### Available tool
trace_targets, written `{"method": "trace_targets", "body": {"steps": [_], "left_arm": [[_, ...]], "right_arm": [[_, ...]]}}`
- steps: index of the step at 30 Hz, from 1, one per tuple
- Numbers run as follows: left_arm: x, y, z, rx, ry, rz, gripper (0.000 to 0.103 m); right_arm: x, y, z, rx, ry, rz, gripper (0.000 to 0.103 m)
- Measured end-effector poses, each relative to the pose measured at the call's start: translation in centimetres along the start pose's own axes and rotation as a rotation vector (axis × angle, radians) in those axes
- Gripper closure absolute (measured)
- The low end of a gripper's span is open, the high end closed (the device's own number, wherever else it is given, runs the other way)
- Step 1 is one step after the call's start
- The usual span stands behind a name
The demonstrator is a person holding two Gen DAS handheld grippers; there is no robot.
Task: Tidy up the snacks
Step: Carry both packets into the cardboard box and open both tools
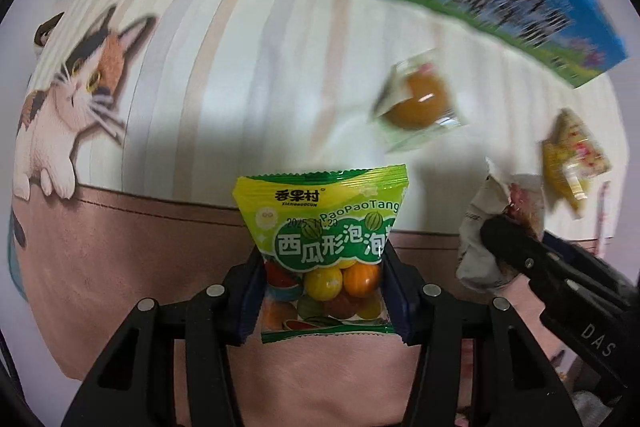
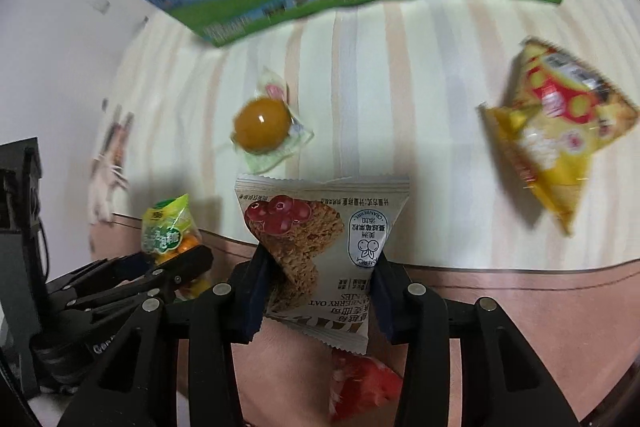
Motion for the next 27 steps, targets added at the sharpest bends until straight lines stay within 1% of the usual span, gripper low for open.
{"method": "trace_targets", "body": {"steps": [3,5,6,7,9,10,12,15,17,18,21,22,24,27], "left_arm": [[2.6,3.3,-2.2,0.058,-0.013,0.056,0.054],[4.2,5.3,-3.9,0.091,-0.029,0.086,0.054],[5.1,6.2,-4.8,0.104,-0.041,0.101,0.054],[6.1,7.4,-6.6,0.128,-0.057,0.117,0.054],[7.1,8.8,-8.9,0.153,-0.089,0.132,0.054],[7.9,9.6,-10.6,0.166,-0.104,0.140,0.054],[8.4,9.9,-13.3,0.178,-0.127,0.139,0.054],[9.3,9.9,-17.7,0.194,-0.182,0.086,0.054],[9.5,9.6,-20.3,0.192,-0.202,0.047,0.054],[9.6,9.2,-21.6,0.185,-0.209,0.038,0.054],[9.5,8.2,-24.2,0.158,-0.202,0.012,0.054],[9.3,7.3,-25.2,0.143,-0.194,0.000,0.054],[9.0,5.8,-26.3,0.116,-0.190,-0.020,0.054],[8.4,3.4,-27.1,0.077,-0.197,-0.049,0.054]], "right_arm": [[0.7,3.6,-1.7,0.051,-0.027,-0.044,0.057],[1.1,6.3,-3.6,0.094,-0.044,-0.073,0.057],[1.4,7.8,-4.8,0.118,-0.049,-0.083,0.057],[1.4,8.7,-6.0,0.135,-0.052,-0.089,0.057],[1.4,11.0,-9.0,0.181,-0.048,-0.098,0.057],[1.6,12.3,-10.8,0.205,-0.033,-0.096,0.057],[1.7,13.6,-13.5,0.236,-0.008,-0.080,0.057],[2.3,14.9,-18.2,0.267,0.036,-0.038,0.057],[2.9,14.8,-21.4,0.270,0.057,-0.002,0.057],[3.2,14.6,-22.5,0.268,0.063,0.010,0.057],[4.1,12.9,-26.0,0.241,0.073,0.061,0.057],[4.5,12.6,-26.8,0.230,0.070,0.069,0.057],[5.5,11.6,-27.9,0.203,0.067,0.094,0.057],[6.7,9.7,-28.8,0.163,0.067,0.130,0.057]]}}
Point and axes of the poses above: each gripper's, at about its wrist camera, not at the fingertips, and y roughly against the way its jaws point, x to its right, z to its underside, the point moved 10 cm from there along -y, roughly the way its jaws point, and after that the axes turned 11 degrees about x, right-handed, at the moved point
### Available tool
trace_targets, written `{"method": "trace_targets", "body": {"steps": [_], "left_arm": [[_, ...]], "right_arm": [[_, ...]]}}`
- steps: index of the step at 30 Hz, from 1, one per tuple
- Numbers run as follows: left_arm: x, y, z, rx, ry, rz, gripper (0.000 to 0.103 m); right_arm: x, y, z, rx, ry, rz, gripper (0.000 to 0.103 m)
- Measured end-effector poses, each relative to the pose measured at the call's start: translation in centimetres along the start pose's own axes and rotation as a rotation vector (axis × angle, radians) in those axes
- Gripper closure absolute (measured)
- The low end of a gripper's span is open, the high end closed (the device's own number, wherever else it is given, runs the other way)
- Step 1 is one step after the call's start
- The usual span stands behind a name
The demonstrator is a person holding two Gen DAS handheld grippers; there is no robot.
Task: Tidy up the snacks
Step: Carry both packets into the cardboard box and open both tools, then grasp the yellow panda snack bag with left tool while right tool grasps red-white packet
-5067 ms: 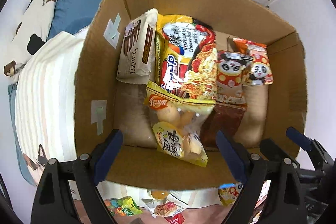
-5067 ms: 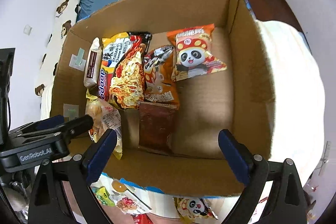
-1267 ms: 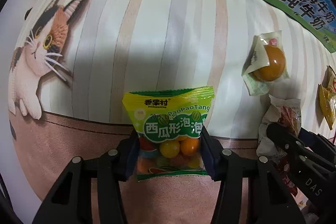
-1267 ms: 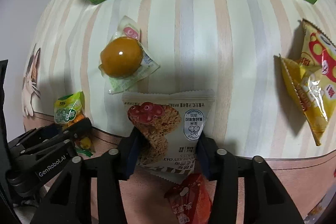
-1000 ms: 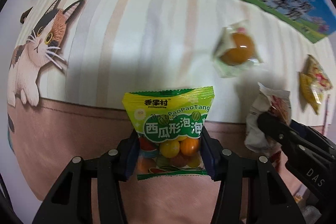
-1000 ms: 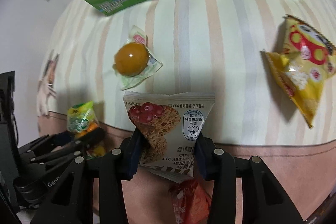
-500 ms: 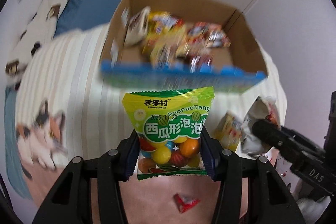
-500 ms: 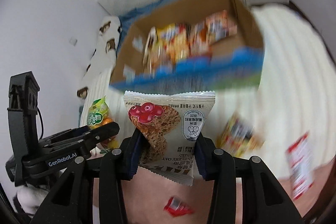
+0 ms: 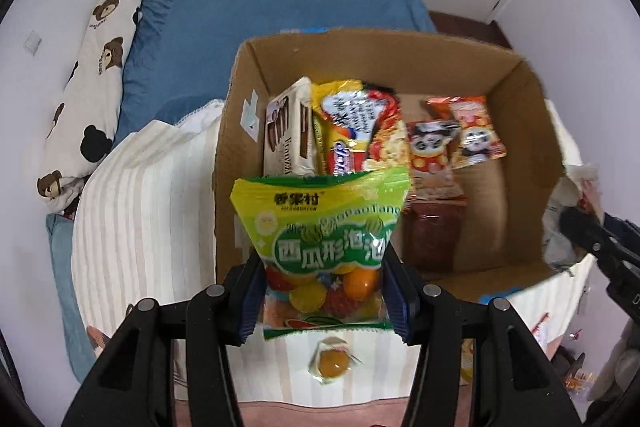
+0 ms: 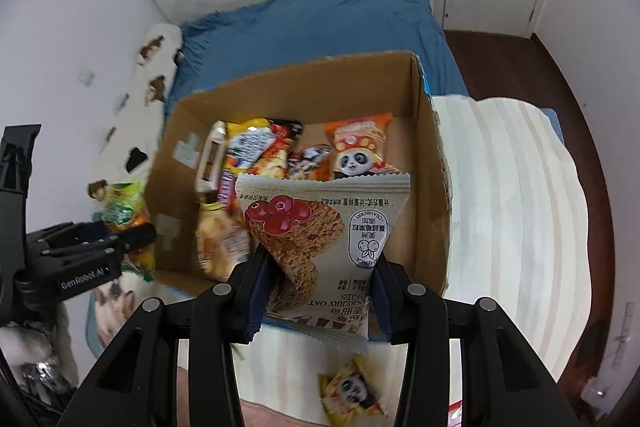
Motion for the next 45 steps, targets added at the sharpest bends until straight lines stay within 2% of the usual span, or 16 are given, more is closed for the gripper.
{"method": "trace_targets", "body": {"steps": [7,10,11,12,13,15,17,20,21,22,23,30,33,39,45], "left_arm": [[-1.5,-4.9,1.1,-0.109,0.010,-0.037,0.054],[-2.0,-6.5,2.4,-0.183,0.027,-0.024,0.054],[-2.2,-6.8,2.9,-0.205,0.041,-0.017,0.053],[-2.3,-7.1,3.3,-0.217,0.059,-0.006,0.053],[-2.5,-7.2,3.6,-0.226,0.088,0.011,0.053],[-2.7,-7.3,3.8,-0.217,0.104,0.016,0.046],[-3.0,-7.2,3.7,-0.200,0.116,0.016,0.029],[-3.1,-6.7,3.5,-0.184,0.140,0.037,0.023],[-3.2,-6.5,3.5,-0.178,0.144,0.038,0.019],[-3.3,-6.4,3.5,-0.172,0.148,0.032,0.011],[-3.5,-6.2,3.2,-0.162,0.151,0.028,0.009],[-2.9,-4.5,3.1,-0.126,0.158,0.047,0.008],[-2.4,-3.3,3.2,-0.087,0.157,0.063,0.008],[-1.5,0.4,3.6,0.064,0.118,0.039,0.008],[-0.7,3.9,5.2,0.177,0.099,0.025,0.008]], "right_arm": [[1.0,-4.2,1.5,-0.082,0.008,0.035,0.057],[1.2,-5.6,2.4,-0.128,0.005,0.045,0.053],[1.4,-5.9,2.8,-0.149,0.005,0.062,0.047],[1.6,-6.2,3.0,-0.161,0.007,0.078,0.023],[1.7,-6.5,3.2,-0.175,0.011,0.089,0.004],[1.6,-6.6,3.4,-0.178,0.010,0.087,0.004],[1.7,-6.9,3.8,-0.196,0.013,0.098,0.004],[1.8,-6.9,4.1,-0.210,0.001,0.096,0.004],[1.8,-7.0,4.2,-0.214,0.000,0.095,0.004],[1.8,-6.9,4.3,-0.217,-0.002,0.095,0.004],[1.8,-6.9,4.4,-0.216,-0.003,0.096,0.004],[1.6,-6.3,4.4,-0.198,-0.012,0.096,0.003],[1.4,-5.5,4.5,-0.173,-0.008,0.098,0.003],[1.0,-2.7,5.3,-0.079,0.020,0.103,0.003],[0.0,1.3,6.6,0.034,0.047,0.105,0.003]]}}
Point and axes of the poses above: each gripper's, at about its wrist camera, not at the fingertips, and y roughly against the way its jaws point, x to its right, z to its underside, the point moved 10 cm from there along -y, roughly the way its jaws point, and after that the axes turned 11 degrees about x, right-handed, at the moved point
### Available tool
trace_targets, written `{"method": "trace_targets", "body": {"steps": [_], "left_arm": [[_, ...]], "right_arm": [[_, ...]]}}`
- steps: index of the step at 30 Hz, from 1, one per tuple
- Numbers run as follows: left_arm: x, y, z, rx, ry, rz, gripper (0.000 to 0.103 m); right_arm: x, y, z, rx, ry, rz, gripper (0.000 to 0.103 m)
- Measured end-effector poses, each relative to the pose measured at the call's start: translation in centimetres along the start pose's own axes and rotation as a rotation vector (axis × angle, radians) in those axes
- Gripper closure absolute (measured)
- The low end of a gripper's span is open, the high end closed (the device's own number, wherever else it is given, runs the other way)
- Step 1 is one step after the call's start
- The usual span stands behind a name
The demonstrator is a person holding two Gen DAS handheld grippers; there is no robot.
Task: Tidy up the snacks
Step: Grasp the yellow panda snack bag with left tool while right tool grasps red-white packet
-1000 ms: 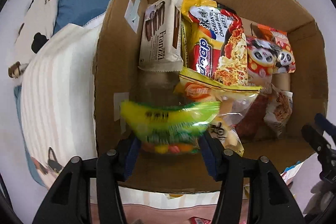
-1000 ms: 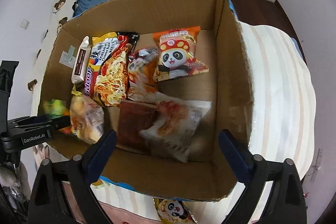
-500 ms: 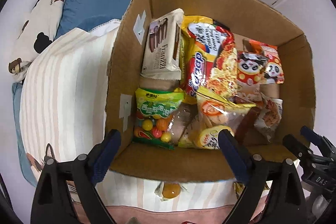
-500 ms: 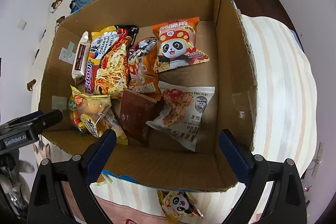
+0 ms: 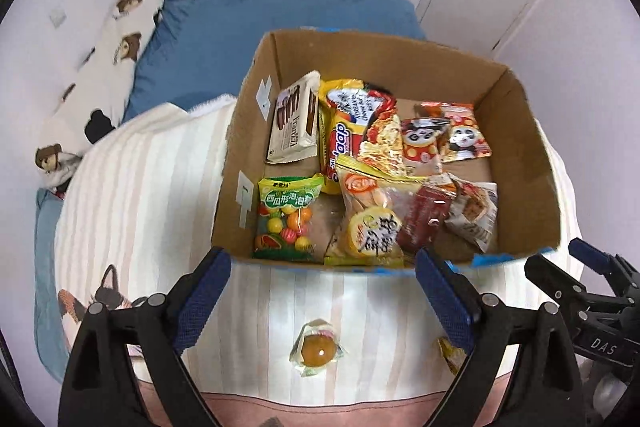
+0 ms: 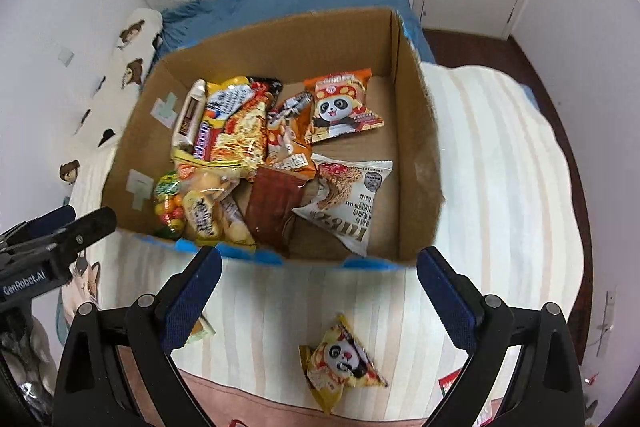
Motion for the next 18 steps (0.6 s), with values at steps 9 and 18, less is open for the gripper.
{"method": "trace_targets", "body": {"steps": [9,18], "left_arm": [[0.3,5.8,2.4,0.136,-0.030,-0.022,0.008],[1.0,12.0,4.1,0.239,-0.049,-0.021,0.008]], "right_arm": [[-1.0,6.7,1.7,0.147,0.029,-0.002,0.003],[-2.1,13.9,3.4,0.253,0.011,-0.058,0.003]]}}
Point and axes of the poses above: each gripper's, at about its wrist camera, not at the fingertips, and y roughly against the way its jaws point, x to its right, z to its underside, the point moved 10 cm from there along -y, roughly the way its jaws point, and after that the axes turned 11 degrees about x, right-handed, at the moved point
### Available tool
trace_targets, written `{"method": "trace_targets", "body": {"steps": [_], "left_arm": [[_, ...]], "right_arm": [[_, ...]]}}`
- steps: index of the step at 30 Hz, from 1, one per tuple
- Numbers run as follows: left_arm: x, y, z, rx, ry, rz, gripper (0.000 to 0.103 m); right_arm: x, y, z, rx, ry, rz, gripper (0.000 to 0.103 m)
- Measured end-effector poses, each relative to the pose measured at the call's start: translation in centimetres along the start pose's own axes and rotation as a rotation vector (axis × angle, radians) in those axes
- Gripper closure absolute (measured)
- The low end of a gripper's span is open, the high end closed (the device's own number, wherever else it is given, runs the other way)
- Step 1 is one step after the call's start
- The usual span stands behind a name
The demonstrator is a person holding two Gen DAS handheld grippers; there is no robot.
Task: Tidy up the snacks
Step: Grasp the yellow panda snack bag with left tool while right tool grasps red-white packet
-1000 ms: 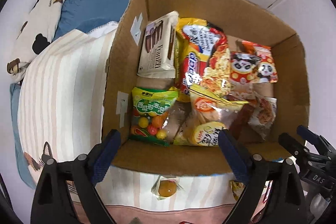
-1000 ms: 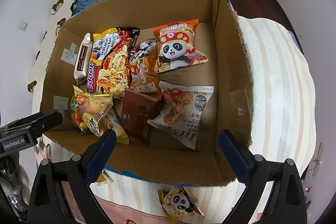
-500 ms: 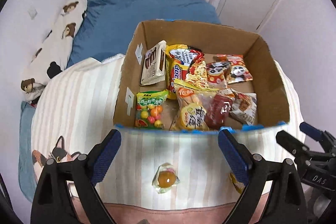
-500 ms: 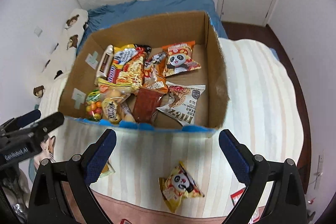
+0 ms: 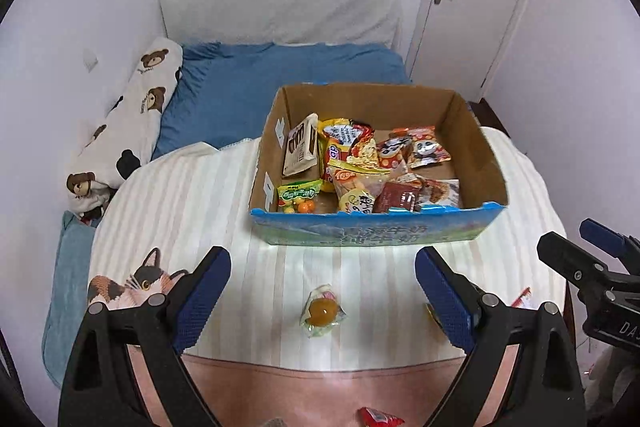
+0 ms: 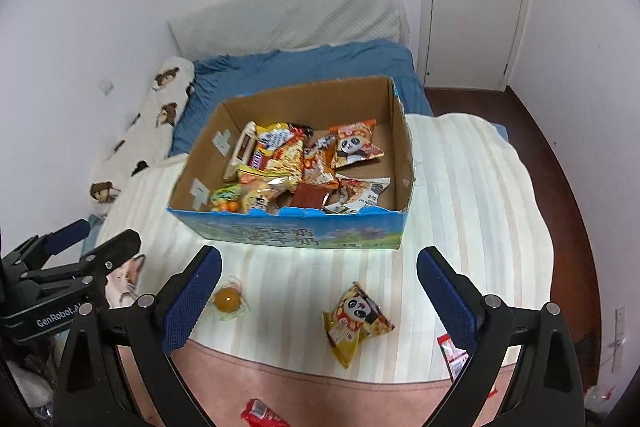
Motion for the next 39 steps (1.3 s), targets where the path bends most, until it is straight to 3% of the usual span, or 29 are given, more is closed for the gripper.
{"method": "trace_targets", "body": {"steps": [5,9,13,14,15,16,19,22,24,25,30,34,39], "left_arm": [[0.6,2.9,1.1,0.024,-0.006,0.013,0.008],[1.6,3.8,5.2,-0.024,-0.054,0.022,0.008],[3.2,2.4,12.9,-0.178,-0.148,0.031,0.008],[3.5,1.8,14.8,-0.225,-0.162,0.035,0.008],[3.7,0.9,17.5,-0.292,-0.172,0.038,0.008],[3.9,0.4,19.4,-0.340,-0.175,0.046,0.008],[4.4,-1.5,24.9,-0.493,-0.119,0.079,0.008],[5.3,-3.2,29.0,-0.601,0.017,0.137,0.009],[5.9,-4.1,30.2,-0.635,0.080,0.159,0.009],[5.8,-4.5,30.7,-0.652,0.097,0.130,0.009],[6.4,-4.2,27.3,-0.542,0.122,0.111,0.010],[8.6,-4.5,22.4,-0.449,0.020,0.121,0.010],[13.2,-7.3,18.2,-0.440,-0.095,0.200,0.010]], "right_arm": [[-0.2,3.0,1.4,0.011,-0.030,-0.036,0.003],[0.8,3.6,5.4,-0.053,-0.074,-0.058,0.003],[3.2,2.9,11.9,-0.156,-0.129,-0.038,0.005],[3.7,2.8,13.3,-0.179,-0.146,-0.041,0.010],[4.3,2.6,14.9,-0.206,-0.169,-0.042,0.024],[5.1,2.3,17.0,-0.246,-0.194,-0.046,0.032],[7.2,2.2,20.6,-0.294,-0.259,-0.036,0.032],[9.6,2.3,22.3,-0.314,-0.304,-0.001,0.030],[11.2,2.0,22.6,-0.335,-0.315,0.036,0.018],[12.4,1.8,22.7,-0.343,-0.313,0.061,0.014],[16.3,0.7,21.7,-0.340,-0.296,0.110,0.014],[18.5,-2.7,21.3,-0.384,-0.230,0.123,0.015],[20.1,-7.4,21.9,-0.479,-0.110,0.154,0.015]]}}
Point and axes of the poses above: each gripper's, at about its wrist camera, not at the fingertips, and y roughly against the way its jaws point, x to its right, z to its underside, the point moved 10 cm from there along -y, roughly the way its jaws point, and after that the axes turned 11 degrees about x, right-handed, at the moved point
